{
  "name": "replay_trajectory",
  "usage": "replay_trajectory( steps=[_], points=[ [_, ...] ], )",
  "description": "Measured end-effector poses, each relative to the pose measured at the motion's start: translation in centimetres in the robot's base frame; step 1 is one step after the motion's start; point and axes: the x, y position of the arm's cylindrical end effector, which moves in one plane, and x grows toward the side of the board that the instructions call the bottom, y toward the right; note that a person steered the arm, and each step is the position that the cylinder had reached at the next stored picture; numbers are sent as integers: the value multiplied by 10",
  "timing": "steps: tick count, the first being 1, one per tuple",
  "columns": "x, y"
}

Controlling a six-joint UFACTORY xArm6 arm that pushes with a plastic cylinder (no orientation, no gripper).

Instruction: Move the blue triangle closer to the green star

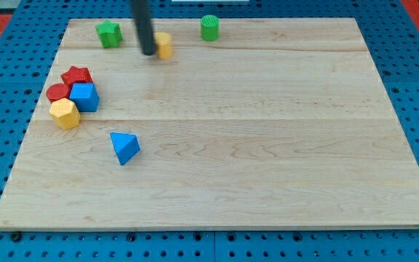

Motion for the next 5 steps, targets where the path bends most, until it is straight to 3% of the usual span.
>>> replay_trajectory(
  steps=[1,2,3,4,5],
  points=[
    [-17,63],
    [21,3],
    [17,-140],
    [-33,-171],
    [-44,-107]
  ],
)
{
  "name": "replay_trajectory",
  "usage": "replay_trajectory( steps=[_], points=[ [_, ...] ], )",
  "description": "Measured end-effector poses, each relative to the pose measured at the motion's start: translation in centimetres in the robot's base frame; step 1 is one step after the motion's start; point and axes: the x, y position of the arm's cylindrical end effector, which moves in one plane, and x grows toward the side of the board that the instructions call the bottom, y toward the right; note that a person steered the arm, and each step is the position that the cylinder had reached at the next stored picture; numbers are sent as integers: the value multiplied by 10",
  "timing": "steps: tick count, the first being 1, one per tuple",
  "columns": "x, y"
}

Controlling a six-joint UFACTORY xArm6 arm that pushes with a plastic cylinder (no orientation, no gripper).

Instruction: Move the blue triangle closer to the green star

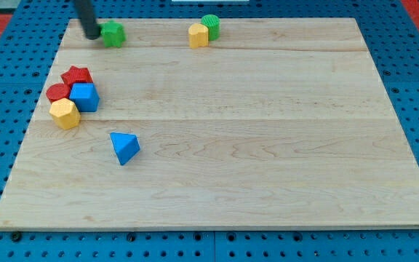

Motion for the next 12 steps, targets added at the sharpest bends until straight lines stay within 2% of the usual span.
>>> replay_trajectory(
  steps=[1,2,3,4,5,6,7,8,9,10,11,12],
  points=[
    [-3,88],
    [54,64],
    [138,124],
    [236,153],
    [310,65],
    [310,20],
    [254,63],
    [199,81],
    [169,68],
    [140,101],
    [127,134],
    [144,172]
  ],
)
